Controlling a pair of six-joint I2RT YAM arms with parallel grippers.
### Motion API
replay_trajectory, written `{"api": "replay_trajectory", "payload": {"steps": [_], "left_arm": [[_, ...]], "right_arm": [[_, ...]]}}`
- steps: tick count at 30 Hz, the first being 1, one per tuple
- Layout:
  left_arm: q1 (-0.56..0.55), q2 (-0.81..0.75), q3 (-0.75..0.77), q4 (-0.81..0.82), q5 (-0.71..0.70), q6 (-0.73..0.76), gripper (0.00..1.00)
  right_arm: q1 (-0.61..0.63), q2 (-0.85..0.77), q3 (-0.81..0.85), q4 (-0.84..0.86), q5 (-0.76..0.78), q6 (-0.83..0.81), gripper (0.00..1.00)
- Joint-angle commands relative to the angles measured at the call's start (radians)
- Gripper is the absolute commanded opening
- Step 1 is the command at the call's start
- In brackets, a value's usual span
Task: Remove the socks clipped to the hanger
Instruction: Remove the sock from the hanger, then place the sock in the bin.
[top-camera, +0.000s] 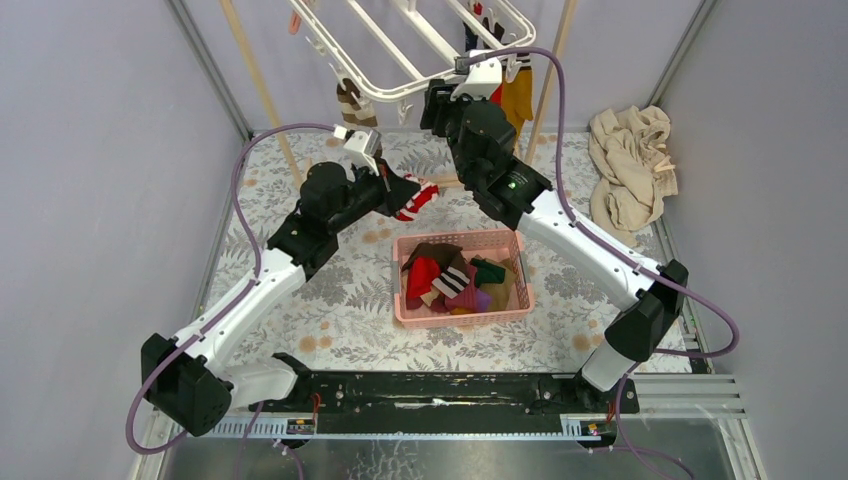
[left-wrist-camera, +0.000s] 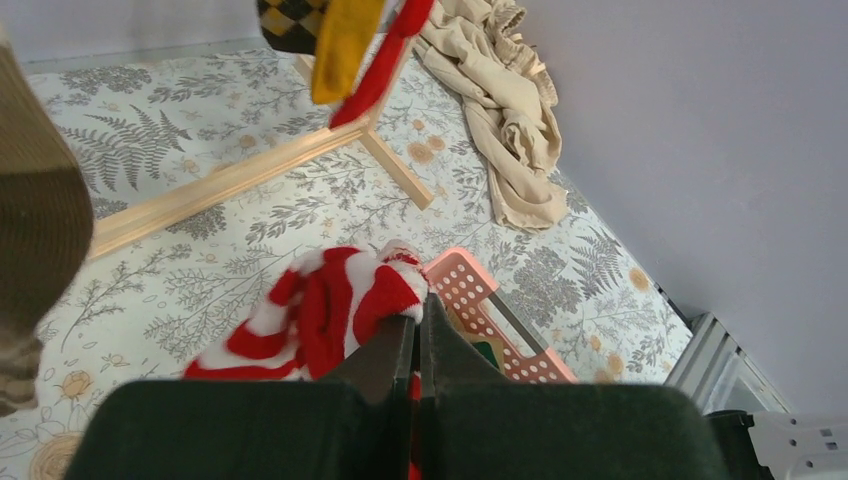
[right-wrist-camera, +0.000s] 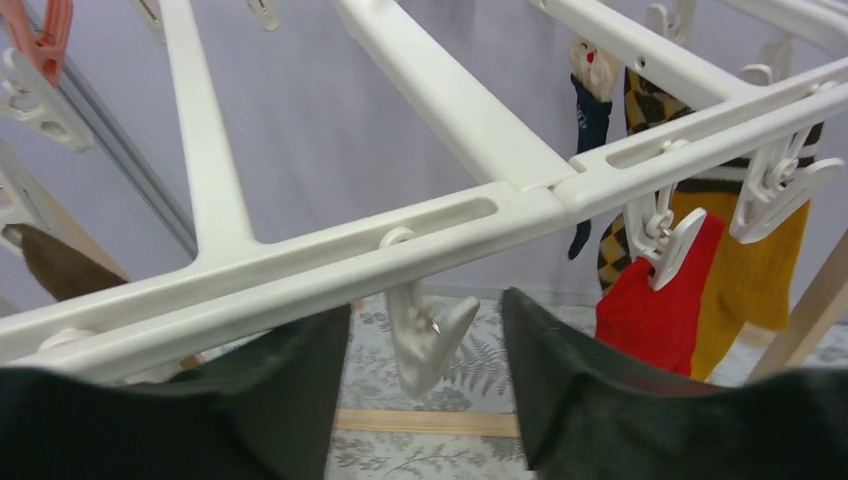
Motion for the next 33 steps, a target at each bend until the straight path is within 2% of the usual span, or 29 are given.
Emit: {"api": "replay_trajectory", "payload": {"steps": [1, 4, 15, 21, 30, 31, 33], "left_arm": [[-0.021, -0.039, -0.006, 0.022, 0.039, -0.022, 0.0], [-0.05, -0.052, -0.009, 0.021, 0.044, -0.036, 0.0], [-0.26, -0.039, -0.038, 0.028, -0.037, -0.069, 0.0], [-0.323, 0.053, -0.045, 0.071, -0.076, -0.079, 0.0], [-0.378, 0.283, -0.007, 0.185, -0.034, -0.114, 0.0], [-0.379, 0.303, -0.007, 0.201, -0.024, -0.121, 0.02], [-0.381, 0.338, -0.001, 0.216, -0.008, -0.133, 0.12]], "right_arm": [[0.009, -0.063, -0.008, 0.013, -0.03, 0.04, 0.7], [0.009, -0.118, -0.085, -0.011, -0.056, 0.081, 0.81], [0.008, -0.413, -0.457, -0.139, -0.16, 0.204, 0.92], [0.008, -0.589, -0.596, -0.271, -0.154, 0.222, 0.95], [0.007, -0.766, -0.661, -0.452, -0.141, 0.245, 0.95], [0.008, -0.779, -0.667, -0.464, -0.136, 0.245, 0.95], [0.007, -0.799, -0.676, -0.485, -0.127, 0.244, 0.95]]}}
